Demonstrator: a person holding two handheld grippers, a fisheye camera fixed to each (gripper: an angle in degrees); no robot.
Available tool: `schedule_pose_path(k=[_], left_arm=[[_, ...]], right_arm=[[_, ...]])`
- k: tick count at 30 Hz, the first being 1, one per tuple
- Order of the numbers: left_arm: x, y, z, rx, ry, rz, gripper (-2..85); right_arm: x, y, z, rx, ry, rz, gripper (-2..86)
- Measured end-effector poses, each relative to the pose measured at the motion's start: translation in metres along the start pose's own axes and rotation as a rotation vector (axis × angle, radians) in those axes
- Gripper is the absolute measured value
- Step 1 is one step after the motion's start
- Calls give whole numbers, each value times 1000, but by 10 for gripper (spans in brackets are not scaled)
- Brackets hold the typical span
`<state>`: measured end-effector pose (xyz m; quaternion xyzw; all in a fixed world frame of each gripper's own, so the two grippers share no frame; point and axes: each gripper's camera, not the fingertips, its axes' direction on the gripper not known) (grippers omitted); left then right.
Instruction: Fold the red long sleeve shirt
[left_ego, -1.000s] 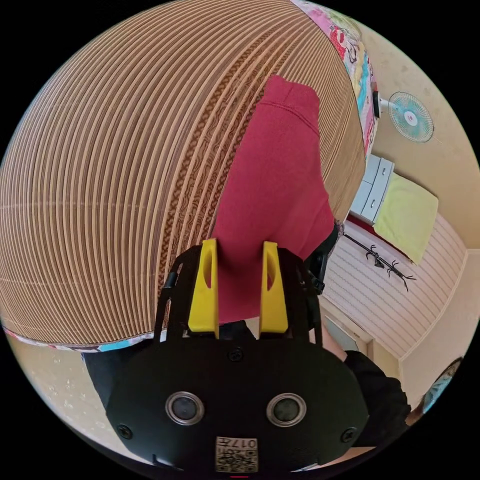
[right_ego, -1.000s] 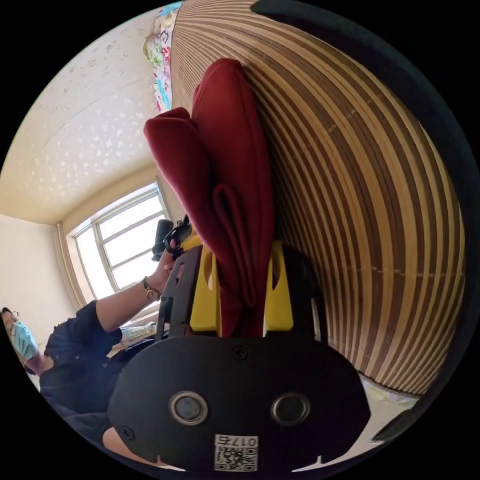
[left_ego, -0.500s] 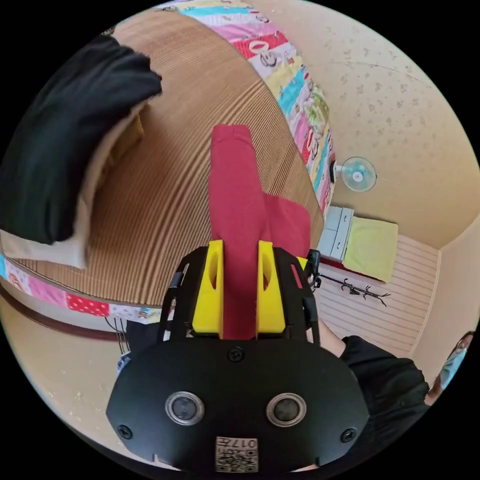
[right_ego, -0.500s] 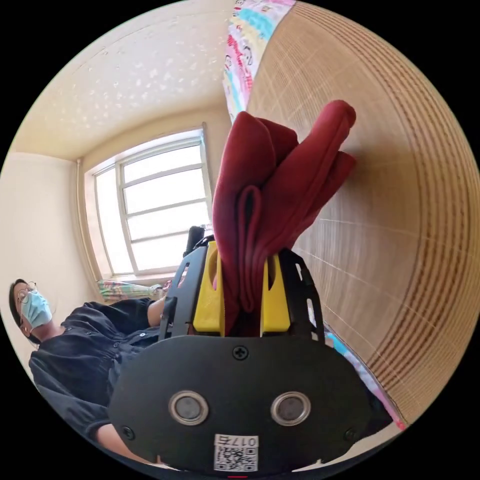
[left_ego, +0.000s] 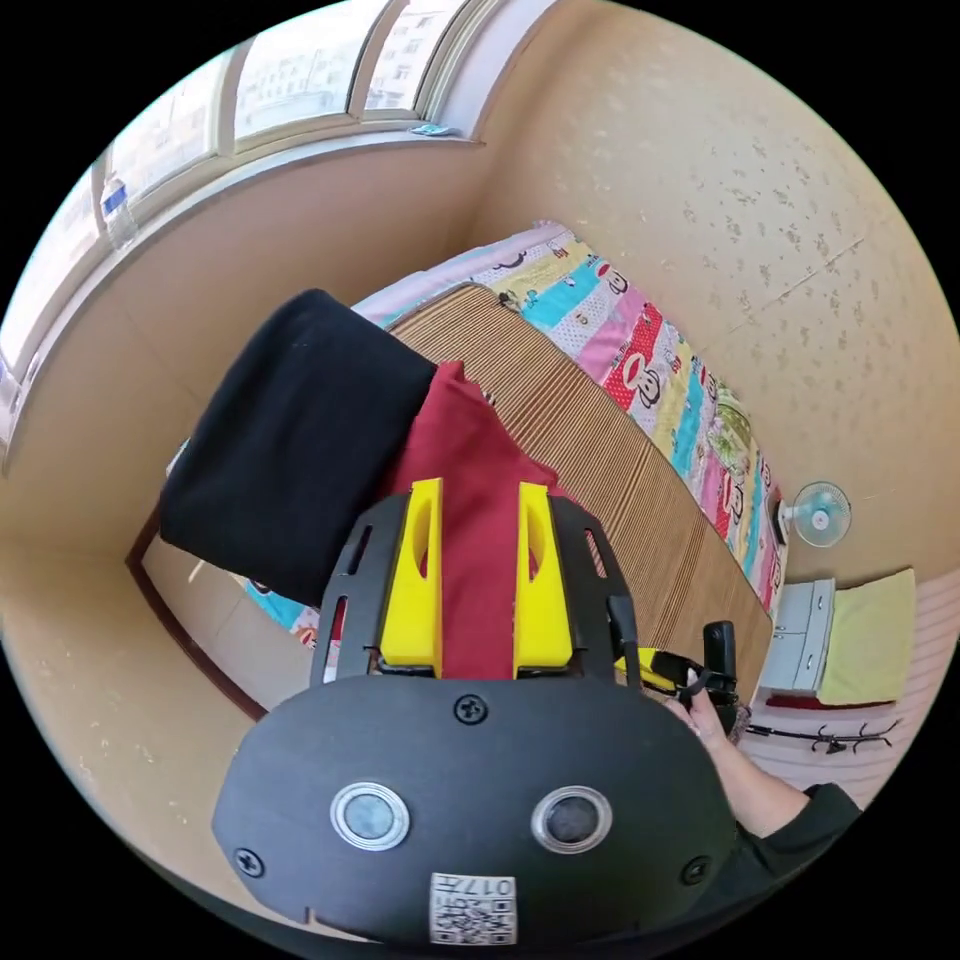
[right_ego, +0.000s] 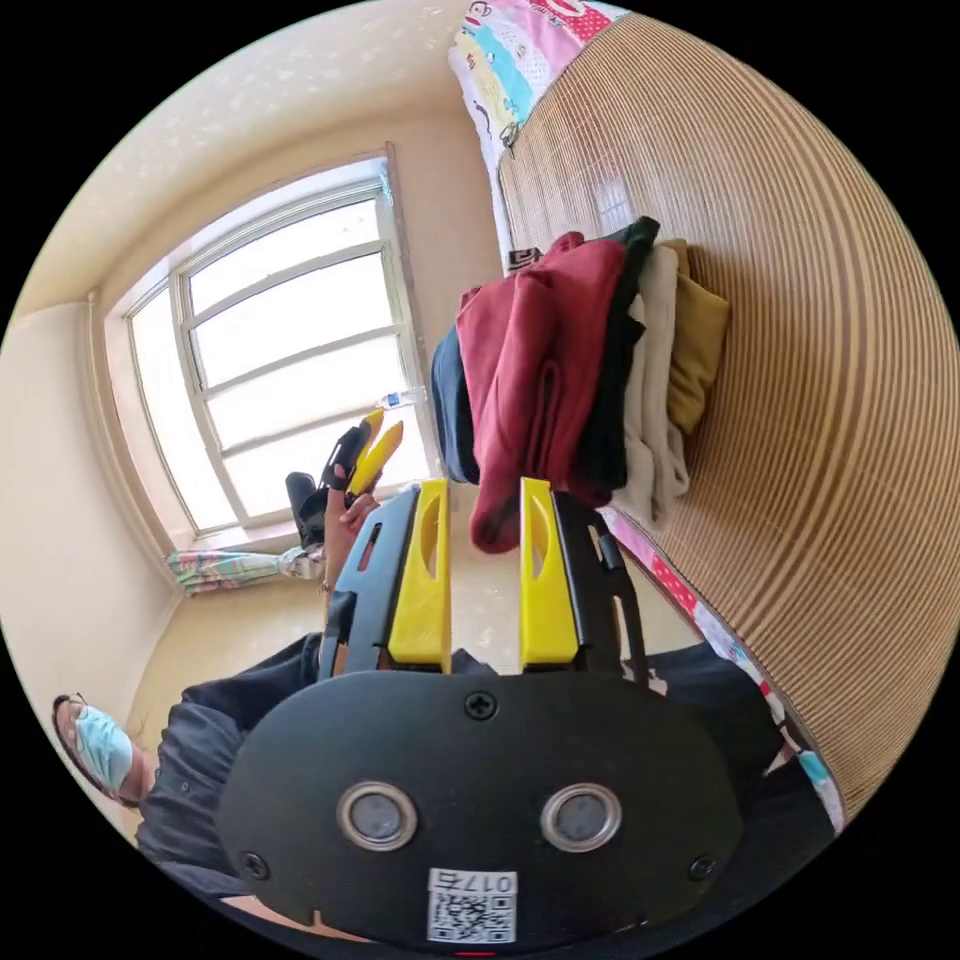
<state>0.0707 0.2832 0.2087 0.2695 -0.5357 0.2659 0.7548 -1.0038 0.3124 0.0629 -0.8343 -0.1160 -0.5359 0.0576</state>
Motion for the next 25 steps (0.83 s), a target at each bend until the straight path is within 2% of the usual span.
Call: schedule_pose_path(k=[3,6,8,10,11,13,14,16,18,21,25], left_arm=[[15,31,54,-93,36,38,113],[12,58,138,-323,-36,-6,113],[9,69,151,-301,-25,-62,112],[9,73,148,-282,-8,-106,111],[10,77,143,-248,3,-125,110],[16,81,134,-221,40,-129,98],[25,84,123,-182,98,-101,89],[51,90,103,-105,144,2,83],[83,98,88,-76,113,106,81],[138,120,70,-9,119,221,77],[216,155,60,72,261,330,69]], right_arm=[[30,34,-78,43,189,75,105],[76,107,-190,169,374,209,103],[106,175,-259,250,472,362,101],[131,298,-335,486,516,609,97],[136,333,-348,567,485,669,95],[151,471,-371,949,211,814,89],[154,503,-369,1059,126,821,88],[161,609,-332,1478,-179,787,84],[169,658,-286,1674,-353,792,83],[180,703,-209,1790,-520,889,82],[184,714,-140,1875,-677,1021,82]])
